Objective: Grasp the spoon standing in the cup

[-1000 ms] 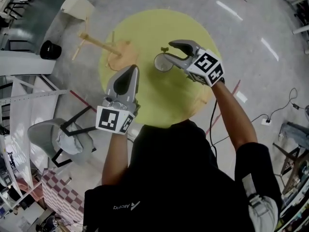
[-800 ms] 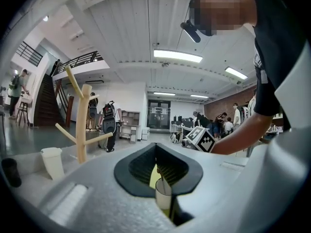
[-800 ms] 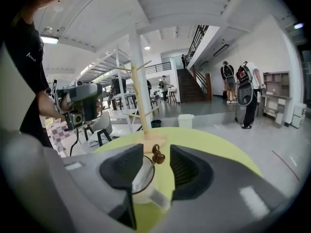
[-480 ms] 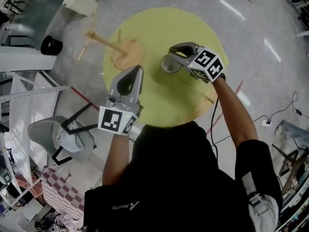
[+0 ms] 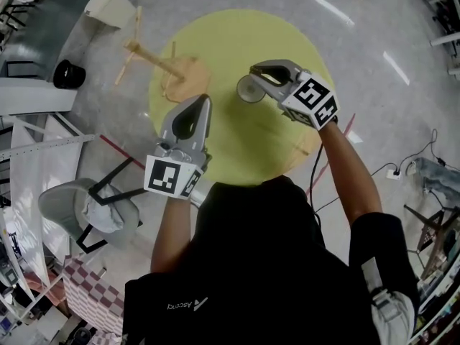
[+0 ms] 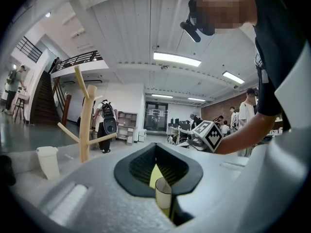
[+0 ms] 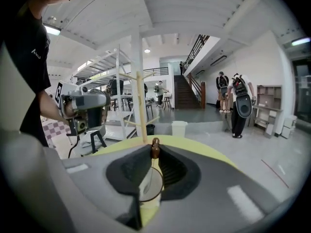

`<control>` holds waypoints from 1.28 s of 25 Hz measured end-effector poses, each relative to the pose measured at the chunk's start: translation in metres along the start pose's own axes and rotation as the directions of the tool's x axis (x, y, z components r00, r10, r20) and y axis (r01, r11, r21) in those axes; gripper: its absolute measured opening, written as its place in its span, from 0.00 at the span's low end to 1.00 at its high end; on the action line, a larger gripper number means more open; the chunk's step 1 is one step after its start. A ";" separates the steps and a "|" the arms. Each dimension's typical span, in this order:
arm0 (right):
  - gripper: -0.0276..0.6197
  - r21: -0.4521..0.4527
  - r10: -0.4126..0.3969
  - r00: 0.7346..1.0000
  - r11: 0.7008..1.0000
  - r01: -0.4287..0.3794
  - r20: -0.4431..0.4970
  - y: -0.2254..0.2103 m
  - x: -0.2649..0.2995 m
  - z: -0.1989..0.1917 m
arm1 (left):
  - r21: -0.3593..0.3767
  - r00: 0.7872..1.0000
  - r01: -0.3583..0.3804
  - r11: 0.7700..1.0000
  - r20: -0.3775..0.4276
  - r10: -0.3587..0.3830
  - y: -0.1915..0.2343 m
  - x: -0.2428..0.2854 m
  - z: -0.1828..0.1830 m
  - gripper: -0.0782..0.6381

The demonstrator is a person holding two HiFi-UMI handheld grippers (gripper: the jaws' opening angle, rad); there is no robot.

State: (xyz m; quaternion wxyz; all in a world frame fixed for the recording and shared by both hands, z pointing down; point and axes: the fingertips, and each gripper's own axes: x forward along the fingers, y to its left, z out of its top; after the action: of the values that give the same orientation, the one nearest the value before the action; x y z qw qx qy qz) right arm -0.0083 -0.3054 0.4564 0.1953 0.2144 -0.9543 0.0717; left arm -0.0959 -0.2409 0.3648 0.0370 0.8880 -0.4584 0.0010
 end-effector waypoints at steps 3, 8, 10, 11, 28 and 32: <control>0.11 -0.024 -0.047 0.998 0.999 0.049 0.050 0.007 -0.020 0.022 | 0.000 1.000 0.012 1.000 0.011 -0.012 -0.003 -0.004 0.003 0.12; 0.11 -0.052 -0.104 0.982 0.992 0.113 0.155 0.028 -0.057 0.063 | 0.009 0.999 0.033 0.999 0.028 -0.033 -0.009 -0.011 0.012 0.12; 0.11 -0.055 -0.120 0.972 0.989 0.134 0.202 0.040 -0.073 0.078 | 0.016 0.998 0.043 0.999 0.039 -0.044 -0.014 -0.013 0.018 0.12; 0.11 -0.052 -0.130 0.966 0.988 0.145 0.223 0.047 -0.080 0.084 | 0.019 0.998 0.049 0.999 0.046 -0.049 -0.016 -0.015 0.021 0.12; 0.11 0.075 -0.246 0.907 0.969 0.235 0.341 0.118 -0.136 0.099 | 0.053 0.988 0.114 0.992 0.099 -0.118 -0.040 -0.034 0.048 0.12; 0.11 0.080 -0.257 0.904 0.966 0.245 0.341 0.120 -0.141 0.097 | 0.055 0.987 0.118 0.991 0.101 -0.123 -0.042 -0.034 0.049 0.12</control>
State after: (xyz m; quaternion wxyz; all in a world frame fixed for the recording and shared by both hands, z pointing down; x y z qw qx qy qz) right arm 0.0234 -0.1654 0.3050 0.0271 0.3480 -0.9368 0.0240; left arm -0.0827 -0.1920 0.3115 -0.0088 0.9135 -0.4051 -0.0360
